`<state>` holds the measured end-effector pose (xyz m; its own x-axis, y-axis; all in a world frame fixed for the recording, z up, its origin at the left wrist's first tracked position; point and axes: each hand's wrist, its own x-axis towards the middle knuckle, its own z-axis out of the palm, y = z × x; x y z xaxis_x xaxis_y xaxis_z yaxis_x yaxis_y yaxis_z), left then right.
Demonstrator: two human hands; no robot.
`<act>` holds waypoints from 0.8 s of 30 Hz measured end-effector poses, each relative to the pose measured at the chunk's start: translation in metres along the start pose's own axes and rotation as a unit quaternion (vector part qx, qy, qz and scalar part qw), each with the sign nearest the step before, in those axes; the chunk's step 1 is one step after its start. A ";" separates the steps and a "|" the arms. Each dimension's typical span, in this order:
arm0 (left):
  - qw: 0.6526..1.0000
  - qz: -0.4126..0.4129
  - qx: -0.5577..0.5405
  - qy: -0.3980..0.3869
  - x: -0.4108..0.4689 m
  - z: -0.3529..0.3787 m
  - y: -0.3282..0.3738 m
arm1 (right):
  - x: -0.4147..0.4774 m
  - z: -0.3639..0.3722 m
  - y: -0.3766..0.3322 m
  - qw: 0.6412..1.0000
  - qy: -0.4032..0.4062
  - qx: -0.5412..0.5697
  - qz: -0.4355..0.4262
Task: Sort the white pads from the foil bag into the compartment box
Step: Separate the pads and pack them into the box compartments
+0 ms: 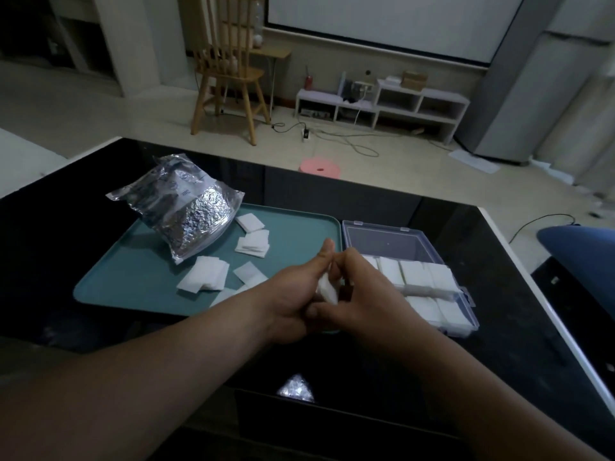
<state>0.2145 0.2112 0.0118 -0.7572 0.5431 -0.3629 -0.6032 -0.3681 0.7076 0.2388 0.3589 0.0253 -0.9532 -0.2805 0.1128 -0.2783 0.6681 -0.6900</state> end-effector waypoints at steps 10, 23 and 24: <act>0.999 -0.021 -0.024 -0.011 0.009 0.007 -0.002 | -0.002 -0.008 0.006 0.999 -0.005 0.014 0.030; 0.996 0.041 -0.055 0.063 0.022 0.008 0.002 | 0.003 -0.018 0.016 0.989 0.109 0.020 0.094; 0.995 0.060 -0.034 0.070 0.023 0.008 0.000 | 0.003 -0.019 0.015 0.989 0.108 0.029 0.096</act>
<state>0.1993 0.2297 0.0086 -0.8495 0.3827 -0.3631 -0.5183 -0.4769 0.7099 0.2295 0.3811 0.0292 -0.9927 0.0056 0.1208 -0.0879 0.6530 -0.7522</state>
